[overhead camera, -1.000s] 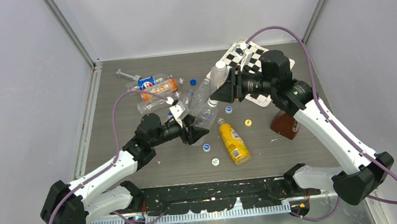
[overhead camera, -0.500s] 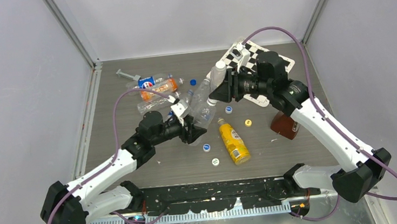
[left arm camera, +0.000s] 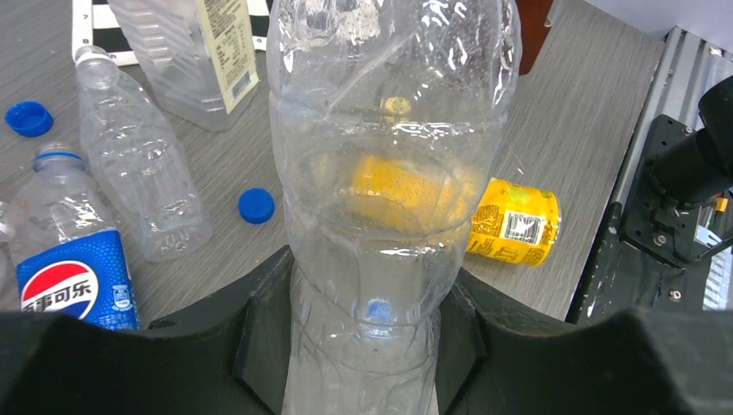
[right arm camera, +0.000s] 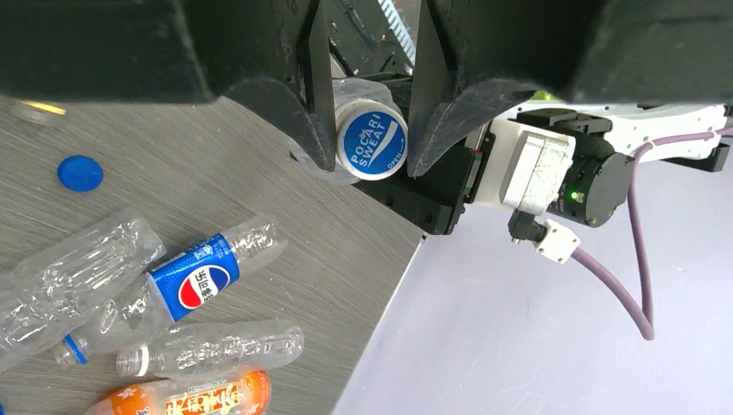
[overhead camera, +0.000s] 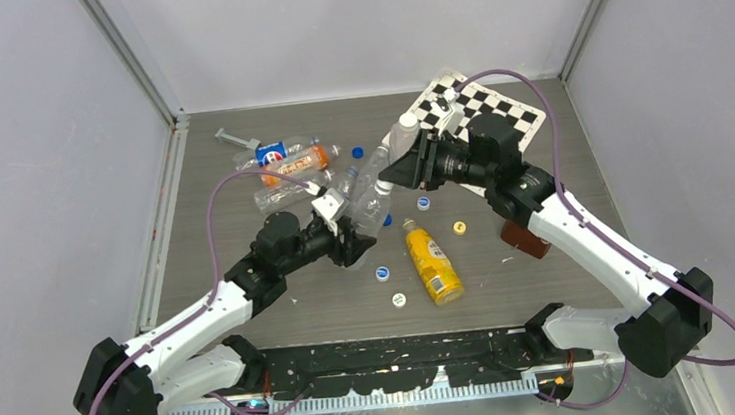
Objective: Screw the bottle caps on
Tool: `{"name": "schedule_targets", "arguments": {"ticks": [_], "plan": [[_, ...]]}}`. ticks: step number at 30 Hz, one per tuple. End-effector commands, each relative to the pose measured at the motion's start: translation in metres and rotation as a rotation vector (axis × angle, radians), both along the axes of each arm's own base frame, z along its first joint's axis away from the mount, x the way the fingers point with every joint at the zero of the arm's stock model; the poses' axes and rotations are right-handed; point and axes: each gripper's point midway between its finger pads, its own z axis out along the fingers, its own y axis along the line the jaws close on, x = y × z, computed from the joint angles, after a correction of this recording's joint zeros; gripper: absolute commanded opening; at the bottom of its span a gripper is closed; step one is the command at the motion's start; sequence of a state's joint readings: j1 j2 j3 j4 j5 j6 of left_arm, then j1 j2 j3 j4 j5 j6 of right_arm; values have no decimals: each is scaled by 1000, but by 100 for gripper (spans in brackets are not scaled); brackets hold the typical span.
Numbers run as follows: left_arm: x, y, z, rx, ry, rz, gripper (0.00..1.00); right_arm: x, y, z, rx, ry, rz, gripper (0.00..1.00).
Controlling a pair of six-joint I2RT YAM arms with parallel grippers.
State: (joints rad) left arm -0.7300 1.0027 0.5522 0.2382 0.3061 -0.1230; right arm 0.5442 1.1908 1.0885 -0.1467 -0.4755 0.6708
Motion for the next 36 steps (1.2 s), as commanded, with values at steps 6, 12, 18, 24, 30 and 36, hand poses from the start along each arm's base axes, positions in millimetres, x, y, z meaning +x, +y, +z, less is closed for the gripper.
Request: {"name": "schedule_targets", "arguments": {"ticks": [6, 12, 18, 24, 30, 36], "plan": [[8, -9, 103, -241, -278, -4, 0, -13, 17, 12, 79, 57, -6, 2], [14, -7, 109, -202, -285, 23, 0, -14, 16, 9, 6, 48, -43, 1], [22, -5, 116, -201, -309, 76, 0, -9, 17, 3, -6, 71, -133, 1], [31, -5, 125, -206, -365, 168, 0, -4, 18, -4, 9, 107, -248, 1], [38, -4, 133, -248, -399, 259, 0, 0, 19, -7, 88, 168, -360, 1], [37, -5, 114, -227, -361, 261, 0, -1, 20, 5, 117, 152, -372, 9]]}}
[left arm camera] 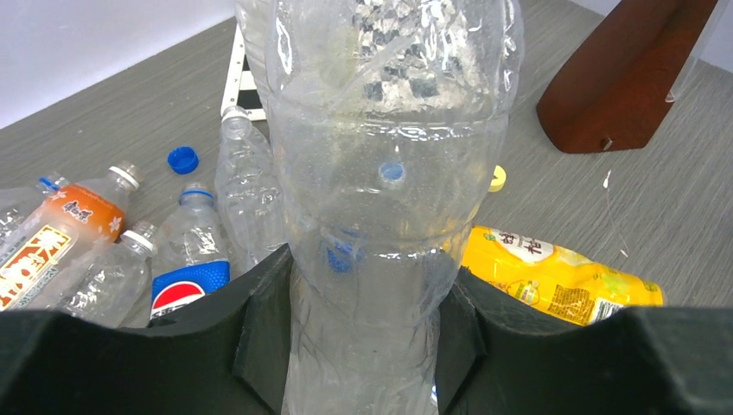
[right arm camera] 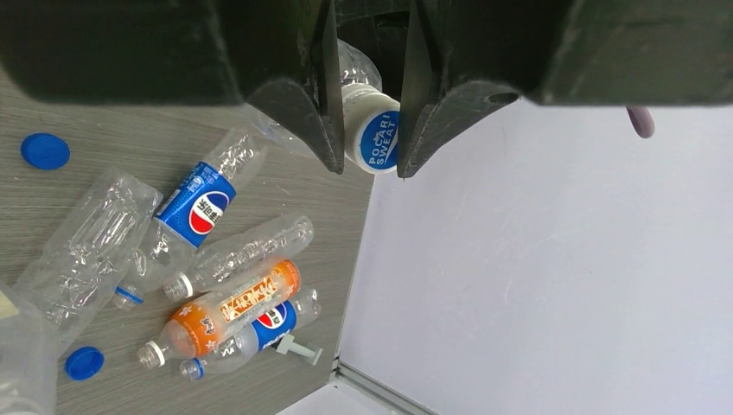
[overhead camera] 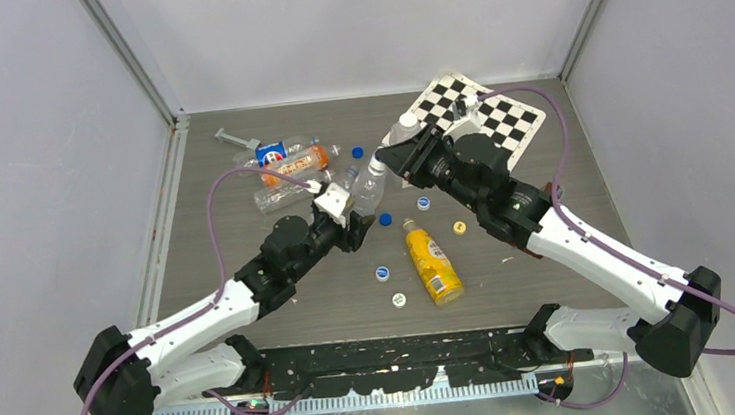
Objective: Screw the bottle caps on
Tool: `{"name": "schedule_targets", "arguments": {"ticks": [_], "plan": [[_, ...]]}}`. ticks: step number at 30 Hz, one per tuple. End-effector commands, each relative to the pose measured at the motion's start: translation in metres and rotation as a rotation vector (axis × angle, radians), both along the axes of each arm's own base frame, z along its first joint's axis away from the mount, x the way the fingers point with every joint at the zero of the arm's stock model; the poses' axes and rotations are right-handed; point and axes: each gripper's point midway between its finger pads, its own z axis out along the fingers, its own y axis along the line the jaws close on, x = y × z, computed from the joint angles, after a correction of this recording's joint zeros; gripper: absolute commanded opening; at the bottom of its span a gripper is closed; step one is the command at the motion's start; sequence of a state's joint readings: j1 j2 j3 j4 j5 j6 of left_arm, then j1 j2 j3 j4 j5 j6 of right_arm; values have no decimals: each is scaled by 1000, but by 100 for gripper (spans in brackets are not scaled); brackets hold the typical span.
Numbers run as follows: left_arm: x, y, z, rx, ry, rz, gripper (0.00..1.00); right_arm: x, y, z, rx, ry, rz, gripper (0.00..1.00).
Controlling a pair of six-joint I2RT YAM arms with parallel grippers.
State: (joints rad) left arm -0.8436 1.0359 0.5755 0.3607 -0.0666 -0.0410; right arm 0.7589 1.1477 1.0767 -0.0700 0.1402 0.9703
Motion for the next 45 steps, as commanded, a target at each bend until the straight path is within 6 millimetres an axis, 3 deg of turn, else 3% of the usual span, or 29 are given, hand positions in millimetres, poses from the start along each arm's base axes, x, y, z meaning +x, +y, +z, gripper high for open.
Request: {"name": "schedule_targets", "arguments": {"ticks": [1, 2, 4, 8, 14, 17, 22, 29, 34, 45], "plan": [[3, -8, 79, -202, -188, -1, 0, -22, 15, -24, -30, 86, 78, 19], [3, -8, 73, -191, -170, 0, 0, -23, 13, -20, -29, 75, 74, 25], [1, -6, 58, -177, -135, 6, 0, -24, 9, -15, -32, 57, 67, 48], [1, 2, 36, -186, -71, 47, 0, -29, -5, -3, -57, 9, 49, 73], [-11, -1, 16, -181, -20, -5, 0, -44, -35, 20, -169, -131, 44, 90], [-16, -4, 11, -201, -13, -36, 0, -52, -41, 32, -212, -200, 75, 99], [-33, -19, 14, -244, -20, -162, 0, -59, -36, 42, -307, -294, 178, 100], [-56, -40, 37, -320, -46, -343, 0, -63, -21, 46, -336, -339, 329, 100], [-66, -45, 51, -350, -41, -402, 0, -63, -20, 52, -312, -377, 369, 100], [-68, -45, 55, -364, -16, -409, 0, -64, -8, 61, -251, -439, 471, 100]]}}
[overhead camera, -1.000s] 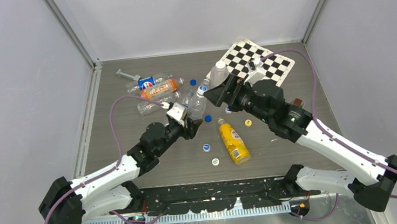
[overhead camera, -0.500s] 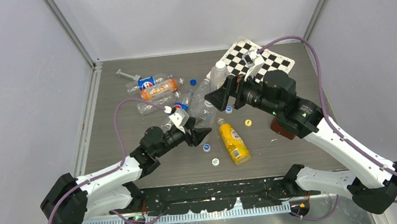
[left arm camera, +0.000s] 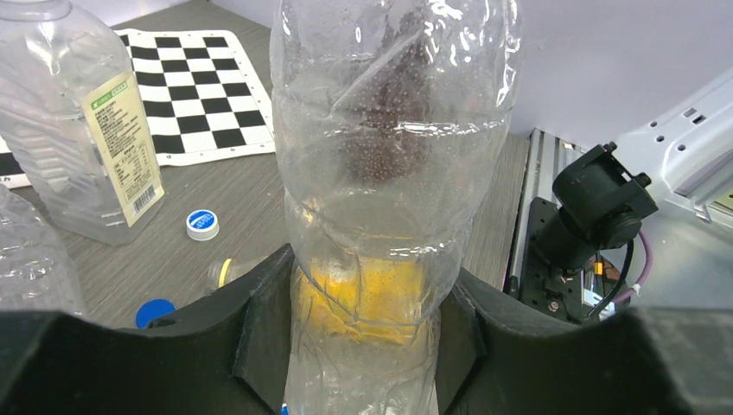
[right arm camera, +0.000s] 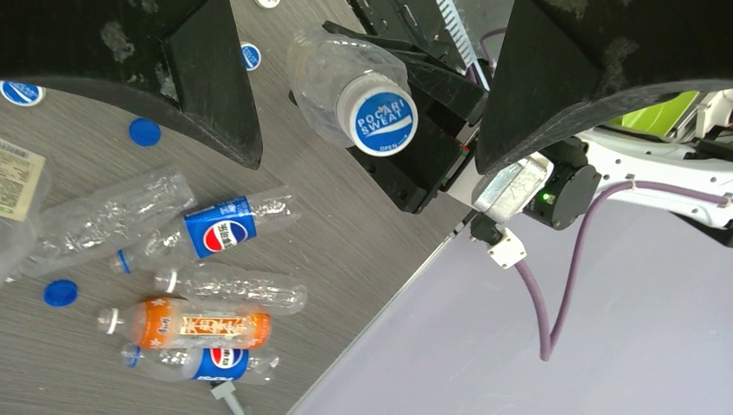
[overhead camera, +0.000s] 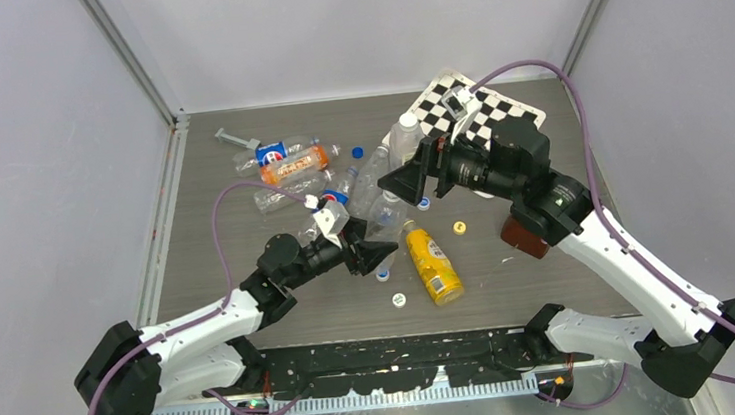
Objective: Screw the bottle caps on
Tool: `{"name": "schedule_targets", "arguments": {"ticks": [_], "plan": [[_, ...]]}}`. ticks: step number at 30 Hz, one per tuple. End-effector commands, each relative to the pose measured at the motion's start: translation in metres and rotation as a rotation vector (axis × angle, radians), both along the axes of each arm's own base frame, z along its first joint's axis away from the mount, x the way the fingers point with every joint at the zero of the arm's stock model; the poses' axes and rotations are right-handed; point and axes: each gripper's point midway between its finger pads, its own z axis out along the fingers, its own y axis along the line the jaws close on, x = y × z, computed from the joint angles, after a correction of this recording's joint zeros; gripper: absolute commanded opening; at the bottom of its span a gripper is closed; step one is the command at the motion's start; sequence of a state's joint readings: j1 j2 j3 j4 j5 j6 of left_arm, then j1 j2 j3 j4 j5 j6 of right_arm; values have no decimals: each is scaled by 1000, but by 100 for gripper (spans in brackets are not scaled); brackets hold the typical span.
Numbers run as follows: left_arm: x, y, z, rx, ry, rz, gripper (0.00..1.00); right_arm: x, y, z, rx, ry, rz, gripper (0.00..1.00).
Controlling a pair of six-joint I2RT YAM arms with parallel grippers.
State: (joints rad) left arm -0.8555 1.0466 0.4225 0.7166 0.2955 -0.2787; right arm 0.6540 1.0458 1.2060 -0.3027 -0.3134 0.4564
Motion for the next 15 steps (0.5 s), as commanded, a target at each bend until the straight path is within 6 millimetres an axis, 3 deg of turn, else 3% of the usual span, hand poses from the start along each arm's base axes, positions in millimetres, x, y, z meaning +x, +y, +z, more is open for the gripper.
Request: {"name": "schedule_targets", "arguments": {"ticks": [1, 15], "plan": [[-3, -4, 45, -102, -72, -24, 0, -9, 12, 30, 72, -89, 102, 100], [-4, -9, 50, -140, -49, -44, 0, -15, 22, 34, 111, -97, 185, 94]]}}
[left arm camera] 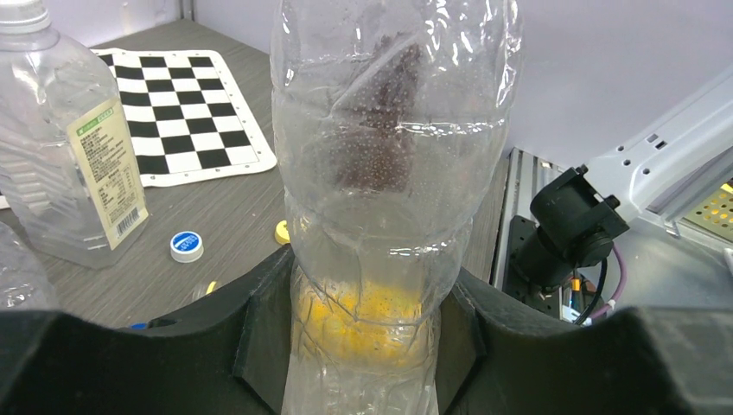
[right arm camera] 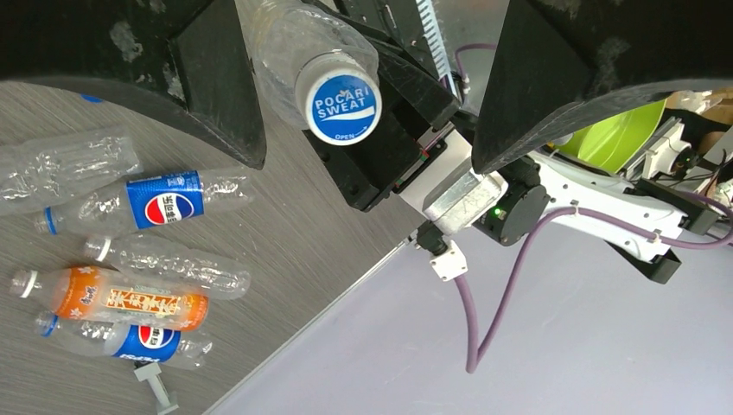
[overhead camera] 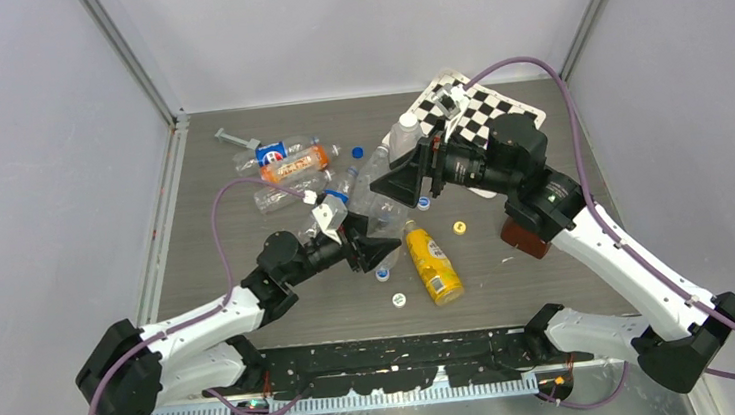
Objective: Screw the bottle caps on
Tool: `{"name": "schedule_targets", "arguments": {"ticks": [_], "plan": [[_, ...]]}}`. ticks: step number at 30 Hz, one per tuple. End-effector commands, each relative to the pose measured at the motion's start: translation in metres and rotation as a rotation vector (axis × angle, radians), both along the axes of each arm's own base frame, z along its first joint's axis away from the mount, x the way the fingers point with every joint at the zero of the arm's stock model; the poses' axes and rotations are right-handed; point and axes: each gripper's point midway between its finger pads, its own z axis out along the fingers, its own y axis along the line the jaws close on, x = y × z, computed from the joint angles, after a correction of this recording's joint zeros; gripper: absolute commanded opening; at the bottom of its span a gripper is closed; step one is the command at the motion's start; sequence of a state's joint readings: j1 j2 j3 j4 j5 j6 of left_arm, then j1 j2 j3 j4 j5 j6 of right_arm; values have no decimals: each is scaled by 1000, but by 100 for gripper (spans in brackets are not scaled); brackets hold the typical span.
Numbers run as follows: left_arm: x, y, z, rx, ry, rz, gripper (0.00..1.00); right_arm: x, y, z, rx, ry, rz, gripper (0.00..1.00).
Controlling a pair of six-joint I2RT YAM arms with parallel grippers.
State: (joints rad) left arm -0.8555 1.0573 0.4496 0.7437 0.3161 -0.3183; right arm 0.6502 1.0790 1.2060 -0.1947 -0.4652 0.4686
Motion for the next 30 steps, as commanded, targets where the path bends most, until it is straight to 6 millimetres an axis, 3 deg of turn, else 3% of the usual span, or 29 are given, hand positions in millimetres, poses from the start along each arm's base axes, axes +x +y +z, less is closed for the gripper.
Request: {"name": "schedule_targets", "arguments": {"ticks": [1, 30], "plan": [[-2, -4, 35, -97, -54, -18, 0, -5, 3, 20, 54, -54, 45, 94], [22, 17, 30, -96, -20, 164, 0, -23, -10, 26, 66, -72, 66, 91]]}}
